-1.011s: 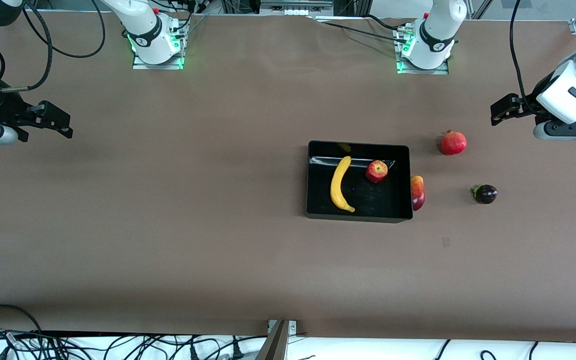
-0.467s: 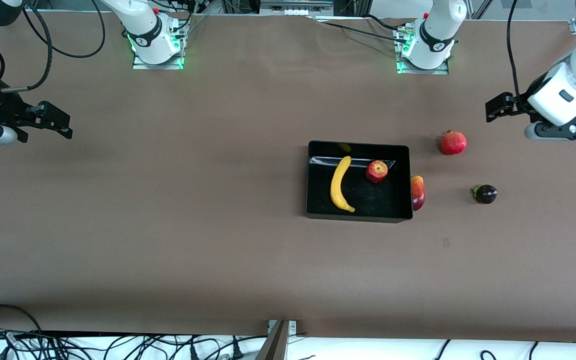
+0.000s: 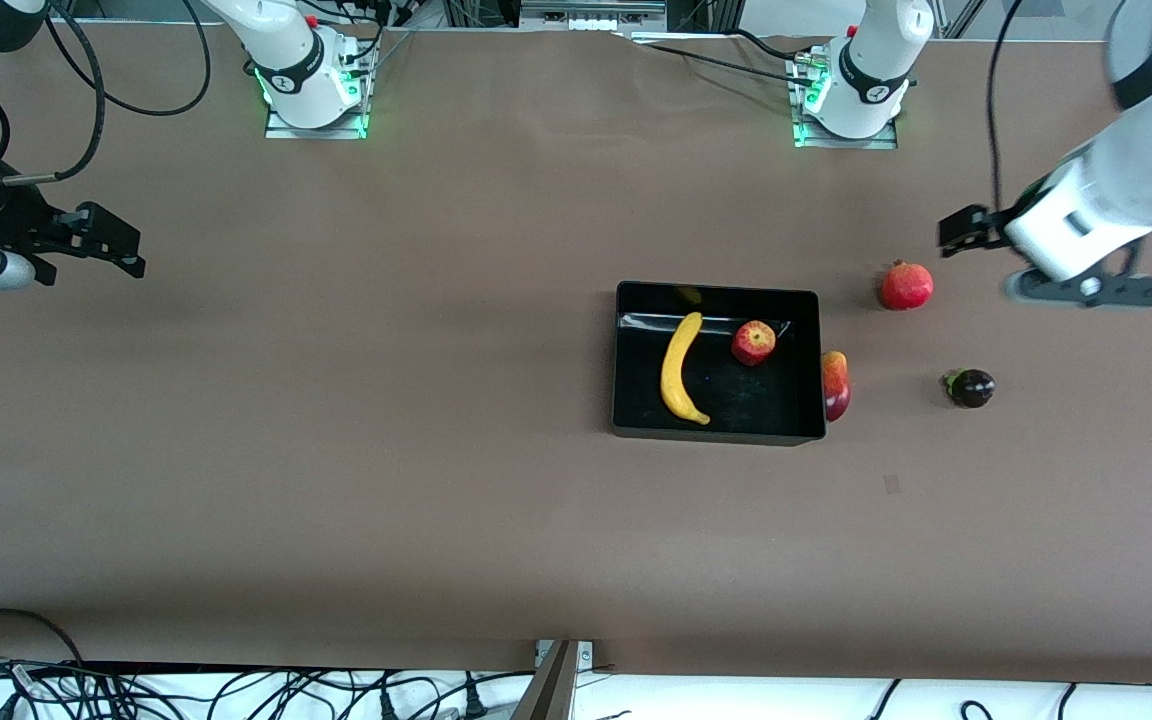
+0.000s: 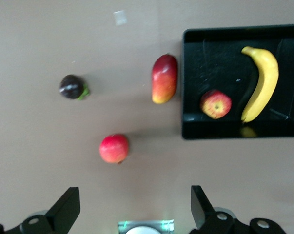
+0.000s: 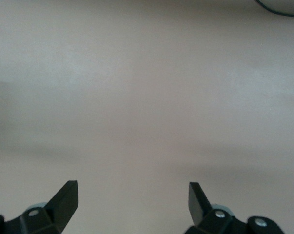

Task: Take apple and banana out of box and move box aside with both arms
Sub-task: 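Move the left gripper toward the red apple in the black tray, then grasp the red apple in the tray with the left gripper and lift, then place the apple beside the mango outside the tray, open the left gripper, then lower the left gripper into the tray and grasp the yellow banana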

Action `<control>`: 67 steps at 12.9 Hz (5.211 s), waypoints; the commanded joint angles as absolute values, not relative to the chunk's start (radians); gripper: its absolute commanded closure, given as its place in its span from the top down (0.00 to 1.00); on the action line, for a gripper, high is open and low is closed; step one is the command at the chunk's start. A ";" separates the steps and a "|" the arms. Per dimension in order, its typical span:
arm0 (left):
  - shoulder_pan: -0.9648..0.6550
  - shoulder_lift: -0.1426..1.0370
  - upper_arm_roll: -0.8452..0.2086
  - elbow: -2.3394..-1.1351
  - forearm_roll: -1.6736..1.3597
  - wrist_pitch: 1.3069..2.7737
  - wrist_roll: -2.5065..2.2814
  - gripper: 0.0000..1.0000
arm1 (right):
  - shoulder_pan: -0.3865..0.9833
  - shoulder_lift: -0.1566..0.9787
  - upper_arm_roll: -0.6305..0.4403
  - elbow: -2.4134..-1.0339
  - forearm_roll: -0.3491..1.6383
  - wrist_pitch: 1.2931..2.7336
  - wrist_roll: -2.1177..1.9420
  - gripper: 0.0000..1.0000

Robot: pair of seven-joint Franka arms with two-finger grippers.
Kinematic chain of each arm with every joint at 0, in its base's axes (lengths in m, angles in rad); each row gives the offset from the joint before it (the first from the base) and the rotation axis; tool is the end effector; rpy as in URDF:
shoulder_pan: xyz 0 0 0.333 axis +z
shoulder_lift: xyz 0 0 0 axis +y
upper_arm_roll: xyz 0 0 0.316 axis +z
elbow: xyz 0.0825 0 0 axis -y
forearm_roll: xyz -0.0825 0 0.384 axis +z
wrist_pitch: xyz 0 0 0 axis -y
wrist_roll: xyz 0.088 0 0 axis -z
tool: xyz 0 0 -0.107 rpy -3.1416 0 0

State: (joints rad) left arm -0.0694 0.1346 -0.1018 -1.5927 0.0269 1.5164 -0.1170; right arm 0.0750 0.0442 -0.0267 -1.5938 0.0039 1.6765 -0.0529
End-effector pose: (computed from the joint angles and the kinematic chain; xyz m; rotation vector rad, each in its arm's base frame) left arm 0.5724 -0.0926 0.5340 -3.0807 0.0864 0.3188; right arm 0.5764 0.0286 0.5980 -3.1344 -0.1583 -0.0605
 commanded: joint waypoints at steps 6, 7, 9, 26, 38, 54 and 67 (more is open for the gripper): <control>-0.267 0.331 -0.114 -1.814 0.026 2.015 -0.425 1.00 | 0.071 0.043 -0.025 -1.585 0.005 1.674 -0.064 1.00; -0.271 0.330 -0.114 -1.886 0.026 2.110 -0.439 1.00 | 0.071 0.043 -0.025 -1.585 0.003 1.674 -0.064 1.00; -0.311 0.330 -0.114 -2.024 0.026 2.277 -0.445 1.00 | 0.071 0.043 -0.025 -1.585 0.003 1.674 -0.064 1.00; -0.252 0.291 -0.100 -1.808 0.101 1.880 -0.330 0.16 | 0.071 0.043 -0.025 -1.585 0.006 1.674 -0.064 1.00; 0.002 0.313 -0.112 -2.382 0.143 2.558 -0.074 0.74 | 0.071 0.043 -0.025 -1.585 0.006 1.674 -0.063 1.00; -0.110 0.541 -0.391 -1.778 0.054 2.265 -0.440 1.00 | 0.071 0.043 -0.025 -1.585 0.008 1.674 -0.063 1.00; -0.152 0.641 -0.390 -1.810 0.152 2.406 -0.537 0.00 | 0.071 0.043 -0.025 -1.585 0.006 1.674 -0.063 1.00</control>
